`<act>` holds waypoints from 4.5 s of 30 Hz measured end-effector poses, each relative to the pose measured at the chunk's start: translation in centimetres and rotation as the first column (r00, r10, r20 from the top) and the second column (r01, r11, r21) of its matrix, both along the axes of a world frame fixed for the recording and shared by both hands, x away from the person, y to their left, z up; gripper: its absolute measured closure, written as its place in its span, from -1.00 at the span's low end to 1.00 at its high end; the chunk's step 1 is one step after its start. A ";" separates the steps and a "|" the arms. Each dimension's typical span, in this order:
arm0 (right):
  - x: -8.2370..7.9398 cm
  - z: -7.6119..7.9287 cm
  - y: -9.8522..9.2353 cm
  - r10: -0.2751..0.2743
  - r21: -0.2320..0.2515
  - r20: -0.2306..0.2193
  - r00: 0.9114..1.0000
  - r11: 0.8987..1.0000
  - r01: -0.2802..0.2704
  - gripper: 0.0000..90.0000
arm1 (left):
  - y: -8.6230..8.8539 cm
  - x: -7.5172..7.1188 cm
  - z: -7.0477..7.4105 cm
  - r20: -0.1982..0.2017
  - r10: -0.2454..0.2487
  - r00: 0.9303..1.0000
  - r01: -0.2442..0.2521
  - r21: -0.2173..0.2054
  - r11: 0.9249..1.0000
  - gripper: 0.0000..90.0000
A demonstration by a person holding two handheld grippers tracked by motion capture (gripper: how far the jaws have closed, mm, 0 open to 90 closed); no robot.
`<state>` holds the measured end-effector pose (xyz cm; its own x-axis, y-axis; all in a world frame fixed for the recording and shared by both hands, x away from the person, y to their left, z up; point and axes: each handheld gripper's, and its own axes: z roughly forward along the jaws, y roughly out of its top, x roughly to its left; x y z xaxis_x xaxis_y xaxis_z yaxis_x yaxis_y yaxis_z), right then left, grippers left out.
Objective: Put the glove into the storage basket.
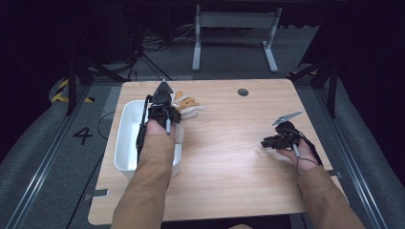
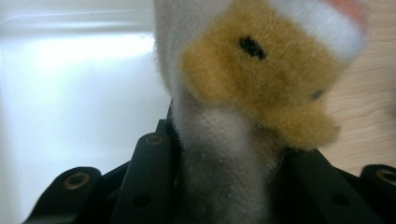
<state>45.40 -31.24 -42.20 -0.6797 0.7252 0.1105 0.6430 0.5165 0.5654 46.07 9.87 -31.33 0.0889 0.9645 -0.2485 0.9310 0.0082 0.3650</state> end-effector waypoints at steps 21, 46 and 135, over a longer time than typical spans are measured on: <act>0.0 -0.2 0.0 -0.001 -0.010 -0.015 1.000 1.000 0.001 0.56 | 4.1 -0.4 -0.7 -0.020 0.141 0.990 -0.141 -0.018 0.990 0.55; 0.1 -0.5 -0.3 -0.006 -0.003 -0.030 1.000 1.000 0.006 0.55 | 6.4 -1.2 -5.2 -0.054 0.211 0.976 -0.213 -0.026 0.977 0.55; 0.1 -0.9 -0.7 -0.006 0.013 -0.042 0.999 1.000 0.007 0.53 | 6.9 0.0 -8.3 -0.132 0.095 0.987 -0.101 -0.034 0.994 -1.00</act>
<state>45.54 -31.94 -43.10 -0.6694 0.7279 0.1487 0.6698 0.5048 0.5445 46.11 16.73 -39.59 -0.0412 0.9559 -0.2909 0.9644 0.1142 0.2385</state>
